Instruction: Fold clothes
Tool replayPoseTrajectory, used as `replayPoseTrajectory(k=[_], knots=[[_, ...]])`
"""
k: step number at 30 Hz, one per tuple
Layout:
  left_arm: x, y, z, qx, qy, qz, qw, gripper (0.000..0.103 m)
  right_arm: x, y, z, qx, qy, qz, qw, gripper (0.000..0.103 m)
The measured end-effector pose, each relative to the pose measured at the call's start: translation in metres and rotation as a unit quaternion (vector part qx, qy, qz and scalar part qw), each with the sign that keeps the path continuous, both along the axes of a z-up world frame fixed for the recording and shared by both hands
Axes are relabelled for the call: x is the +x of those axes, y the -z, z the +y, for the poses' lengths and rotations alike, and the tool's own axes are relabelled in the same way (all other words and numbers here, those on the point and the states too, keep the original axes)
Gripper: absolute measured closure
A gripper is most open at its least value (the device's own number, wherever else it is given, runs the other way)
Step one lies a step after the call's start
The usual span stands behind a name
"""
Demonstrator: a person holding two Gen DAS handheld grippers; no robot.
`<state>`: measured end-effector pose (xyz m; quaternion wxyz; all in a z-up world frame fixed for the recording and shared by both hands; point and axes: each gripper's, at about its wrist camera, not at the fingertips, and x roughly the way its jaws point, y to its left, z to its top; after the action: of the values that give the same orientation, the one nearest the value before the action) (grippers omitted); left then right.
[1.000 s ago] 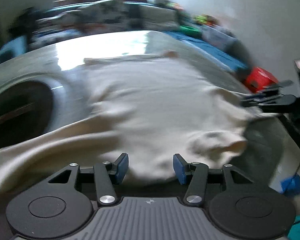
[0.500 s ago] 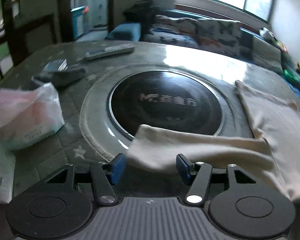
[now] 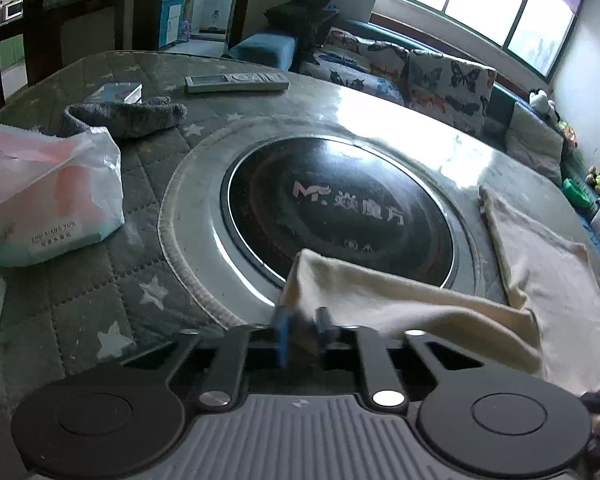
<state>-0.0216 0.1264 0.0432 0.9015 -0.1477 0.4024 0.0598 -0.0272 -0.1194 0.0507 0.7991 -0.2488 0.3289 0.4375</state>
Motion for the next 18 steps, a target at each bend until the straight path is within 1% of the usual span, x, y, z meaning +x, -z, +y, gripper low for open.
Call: replayPoseTrajectory(k=[1,7,8,9,10,11,13,15,17,18], knots=[[0.001,-0.003,0.0,0.002,0.001,-0.005,1.0,0.096,0.002,0.006,0.009,-0.007,-0.004,-0.012,1.0,0.083],[0.011,-0.027,-0.004,0.026,0.014,-0.041,0.9987,0.098,0.013,0.017,0.02,-0.006,0.019,-0.009,1.0,0.084],[0.013,-0.032,-0.005,0.031,0.016,-0.047,0.9983,0.098,0.014,0.018,0.02,-0.004,0.022,-0.004,1.0,0.088],[0.015,-0.036,-0.007,0.036,0.019,-0.052,0.9978,0.098,0.014,0.017,0.019,0.0,0.02,0.0,1.0,0.097],[0.017,-0.04,-0.008,0.041,0.022,-0.058,0.9972,0.098,0.013,0.016,0.018,0.005,0.018,0.003,1.0,0.1],[0.02,-0.045,-0.009,0.046,0.025,-0.064,0.9966,0.098,0.012,0.015,0.016,0.01,0.016,0.007,1.0,0.1],[0.022,-0.053,-0.013,0.064,0.031,-0.077,0.9945,0.098,0.01,0.007,0.01,0.033,0.0,0.042,0.999,0.101],[0.025,-0.056,-0.015,0.082,0.03,-0.079,0.993,0.098,0.002,-0.001,0.005,0.043,-0.023,0.049,0.998,0.102],[0.029,-0.05,-0.013,0.085,0.024,-0.068,0.9938,0.098,-0.005,-0.001,0.003,0.042,-0.046,0.06,0.996,0.102],[0.03,-0.046,-0.012,0.085,0.021,-0.062,0.9942,0.098,-0.009,-0.001,0.003,0.044,-0.049,0.056,0.996,0.102]])
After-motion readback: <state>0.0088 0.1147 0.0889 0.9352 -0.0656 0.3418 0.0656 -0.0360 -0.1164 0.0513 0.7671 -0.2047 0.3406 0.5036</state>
